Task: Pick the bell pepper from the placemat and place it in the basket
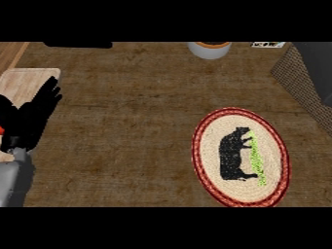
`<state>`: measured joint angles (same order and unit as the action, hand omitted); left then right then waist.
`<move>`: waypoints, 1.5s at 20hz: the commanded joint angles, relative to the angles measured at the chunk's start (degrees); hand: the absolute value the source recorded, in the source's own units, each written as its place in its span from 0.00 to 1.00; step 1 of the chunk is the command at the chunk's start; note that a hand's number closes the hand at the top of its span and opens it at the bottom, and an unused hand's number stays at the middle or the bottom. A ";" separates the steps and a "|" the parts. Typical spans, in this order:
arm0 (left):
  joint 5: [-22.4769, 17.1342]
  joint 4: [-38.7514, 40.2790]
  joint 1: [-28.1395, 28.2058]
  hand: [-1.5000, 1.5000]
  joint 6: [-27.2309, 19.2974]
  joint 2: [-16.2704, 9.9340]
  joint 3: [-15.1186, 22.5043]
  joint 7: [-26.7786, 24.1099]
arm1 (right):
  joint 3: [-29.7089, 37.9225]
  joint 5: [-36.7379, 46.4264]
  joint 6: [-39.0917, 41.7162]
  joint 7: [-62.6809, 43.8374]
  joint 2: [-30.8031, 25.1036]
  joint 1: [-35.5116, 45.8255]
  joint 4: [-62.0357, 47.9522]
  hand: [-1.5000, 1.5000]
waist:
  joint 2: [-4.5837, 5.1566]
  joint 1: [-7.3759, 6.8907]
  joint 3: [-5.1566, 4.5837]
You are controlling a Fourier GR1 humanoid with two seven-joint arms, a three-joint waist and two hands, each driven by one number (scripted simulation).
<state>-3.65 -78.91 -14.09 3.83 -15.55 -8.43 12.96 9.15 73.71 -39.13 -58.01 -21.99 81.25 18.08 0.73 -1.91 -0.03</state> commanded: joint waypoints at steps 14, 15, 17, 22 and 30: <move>-0.19 -0.29 0.68 0.50 0.92 -0.65 -1.37 -0.32 | 7.53 -9.02 -9.76 14.83 -5.82 -14.90 1.42 1.00 | -0.15 0.53 0.08; 1.29 0.69 1.20 0.50 -0.88 1.51 -0.14 -1.55 | 7.68 -9.57 -7.97 15.73 -7.36 -14.94 2.52 1.00 | -0.31 0.97 0.06; 0.59 1.96 -1.96 0.50 -0.43 1.49 -0.07 0.46 | 9.48 -11.63 -9.57 18.89 -7.91 -16.32 0.83 1.00 | 0.03 0.58 0.10; -0.99 0.27 0.00 0.50 1.41 -0.42 -1.94 -0.24 | 10.66 -8.96 -16.35 9.97 -8.15 -18.44 -0.38 0.00 | -0.05 0.22 0.08; 1.81 -3.11 0.93 0.50 -1.11 2.34 1.30 2.07 | 14.43 -16.58 -17.10 25.29 -9.44 -19.61 0.58 0.00 | 0.12 -0.28 0.17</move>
<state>-2.74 -80.83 -13.49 3.38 -14.26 -8.39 14.34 21.56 60.45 -53.71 -38.03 -31.33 62.41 18.68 0.65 -1.72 0.09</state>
